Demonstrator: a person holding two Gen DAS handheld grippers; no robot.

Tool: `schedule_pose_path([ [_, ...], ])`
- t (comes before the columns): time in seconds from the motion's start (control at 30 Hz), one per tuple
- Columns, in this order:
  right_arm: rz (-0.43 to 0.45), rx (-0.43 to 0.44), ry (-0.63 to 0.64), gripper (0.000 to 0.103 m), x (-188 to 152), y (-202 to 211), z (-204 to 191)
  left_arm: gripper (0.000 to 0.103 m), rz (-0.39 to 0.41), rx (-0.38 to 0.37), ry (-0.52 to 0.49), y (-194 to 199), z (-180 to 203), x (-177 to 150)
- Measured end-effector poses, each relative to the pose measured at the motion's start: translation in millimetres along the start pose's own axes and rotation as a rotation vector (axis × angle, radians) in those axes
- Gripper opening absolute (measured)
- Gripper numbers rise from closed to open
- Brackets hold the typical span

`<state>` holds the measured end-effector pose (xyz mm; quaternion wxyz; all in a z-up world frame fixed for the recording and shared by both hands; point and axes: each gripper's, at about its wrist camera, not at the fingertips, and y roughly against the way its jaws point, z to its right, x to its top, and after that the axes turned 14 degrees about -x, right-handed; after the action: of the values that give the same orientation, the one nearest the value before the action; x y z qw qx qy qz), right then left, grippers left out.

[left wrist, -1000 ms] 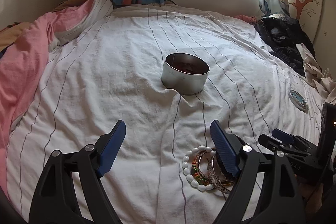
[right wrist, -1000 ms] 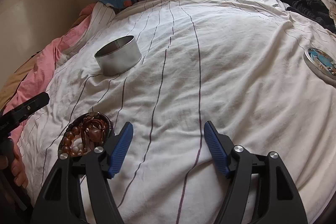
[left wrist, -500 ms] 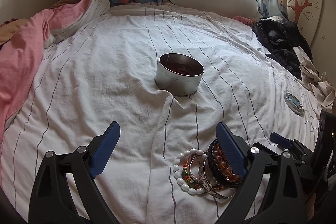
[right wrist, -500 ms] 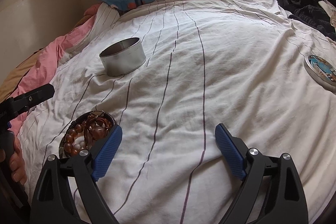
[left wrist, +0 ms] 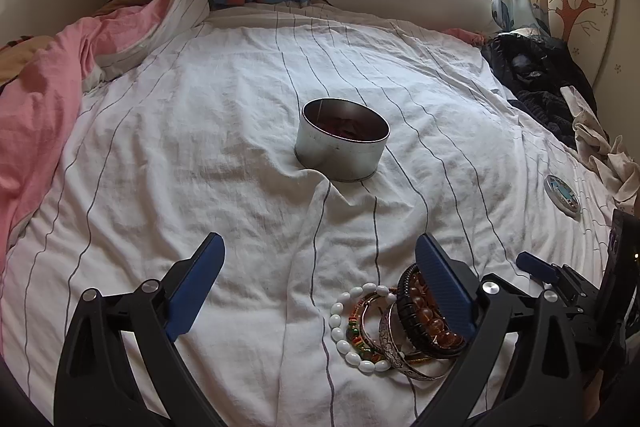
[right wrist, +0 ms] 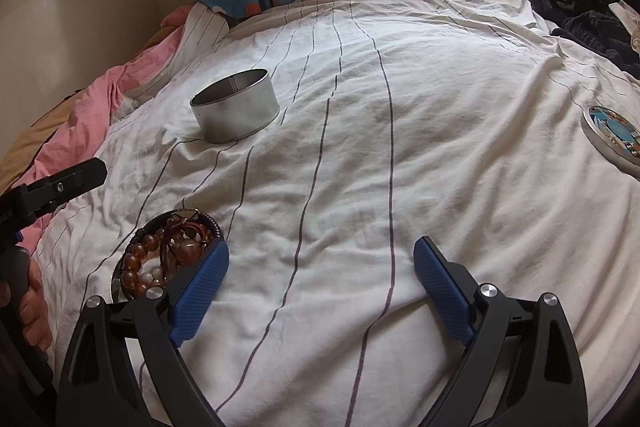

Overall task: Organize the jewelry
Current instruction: 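Move both open tools back to the remaining bracelet pile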

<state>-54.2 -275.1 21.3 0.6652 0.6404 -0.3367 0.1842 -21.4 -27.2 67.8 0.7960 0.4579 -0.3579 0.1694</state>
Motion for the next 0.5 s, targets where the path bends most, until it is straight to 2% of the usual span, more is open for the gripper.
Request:
schedule_pose_path([
  [0.5, 0.0, 0.0, 0.0, 0.091, -0.2, 0.0, -0.1, 0.093, -0.005, 0.004, 0.002, -2.7, -0.3, -1.4],
])
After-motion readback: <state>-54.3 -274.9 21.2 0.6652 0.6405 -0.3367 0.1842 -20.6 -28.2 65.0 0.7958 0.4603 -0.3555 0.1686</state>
